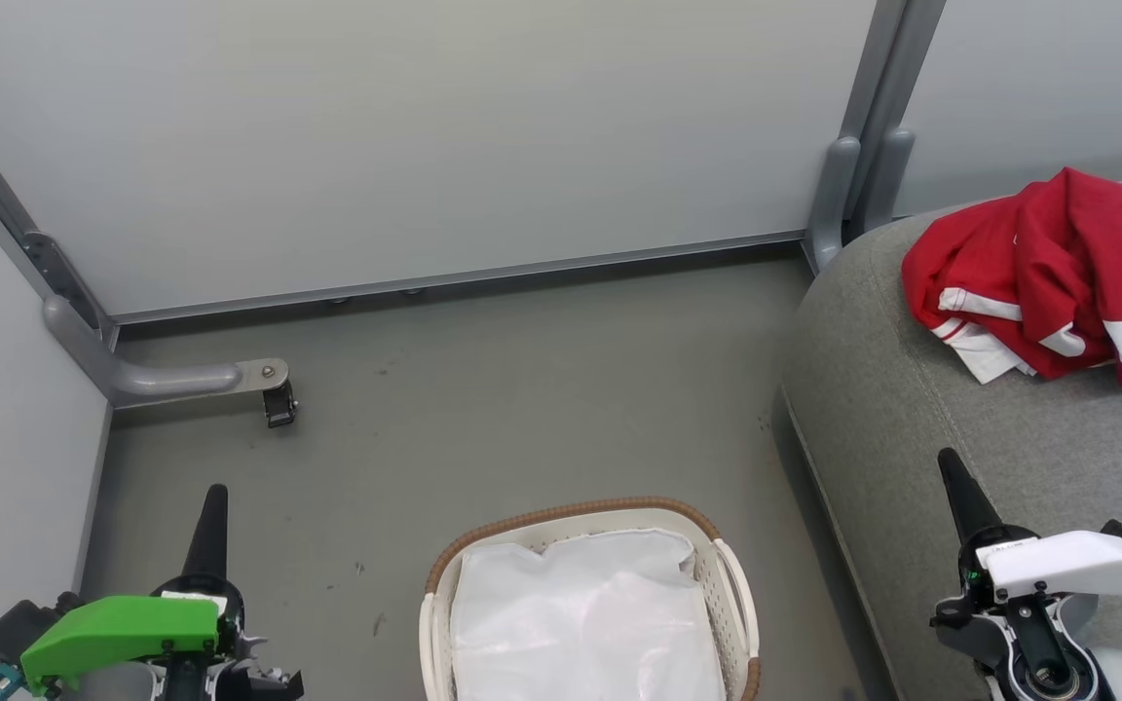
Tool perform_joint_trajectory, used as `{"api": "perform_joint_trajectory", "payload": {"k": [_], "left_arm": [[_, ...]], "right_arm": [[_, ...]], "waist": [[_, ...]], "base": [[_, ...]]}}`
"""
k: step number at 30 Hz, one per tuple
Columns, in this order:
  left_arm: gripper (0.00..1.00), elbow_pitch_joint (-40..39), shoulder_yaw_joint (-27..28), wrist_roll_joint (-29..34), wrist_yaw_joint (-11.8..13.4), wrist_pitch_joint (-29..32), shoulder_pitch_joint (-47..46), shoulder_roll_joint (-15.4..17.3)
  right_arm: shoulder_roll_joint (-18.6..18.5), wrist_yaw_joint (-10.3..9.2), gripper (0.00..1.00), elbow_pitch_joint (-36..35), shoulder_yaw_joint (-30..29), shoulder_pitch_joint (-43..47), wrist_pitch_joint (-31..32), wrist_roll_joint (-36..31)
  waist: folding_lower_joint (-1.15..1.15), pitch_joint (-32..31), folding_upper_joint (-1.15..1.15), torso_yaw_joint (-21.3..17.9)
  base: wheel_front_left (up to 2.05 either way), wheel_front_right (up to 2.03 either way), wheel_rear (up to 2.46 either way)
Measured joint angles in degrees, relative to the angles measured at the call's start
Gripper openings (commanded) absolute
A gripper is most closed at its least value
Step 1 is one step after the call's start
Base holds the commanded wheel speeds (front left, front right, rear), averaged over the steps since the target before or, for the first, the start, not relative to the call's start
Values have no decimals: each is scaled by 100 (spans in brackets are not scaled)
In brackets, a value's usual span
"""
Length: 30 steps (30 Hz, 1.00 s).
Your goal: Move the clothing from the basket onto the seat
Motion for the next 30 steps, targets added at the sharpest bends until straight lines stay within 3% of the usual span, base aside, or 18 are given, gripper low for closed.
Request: {"api": "perform_joint_trajectory", "payload": {"k": [30], "left_arm": [[0,-67,207,-1120,-35,342,-169,0]], "right_arm": [[-8,-2,0,-108,-166,-1,333,1285]], "waist": [[0,14,0,-61]], "base": [[0,0,0]]}}
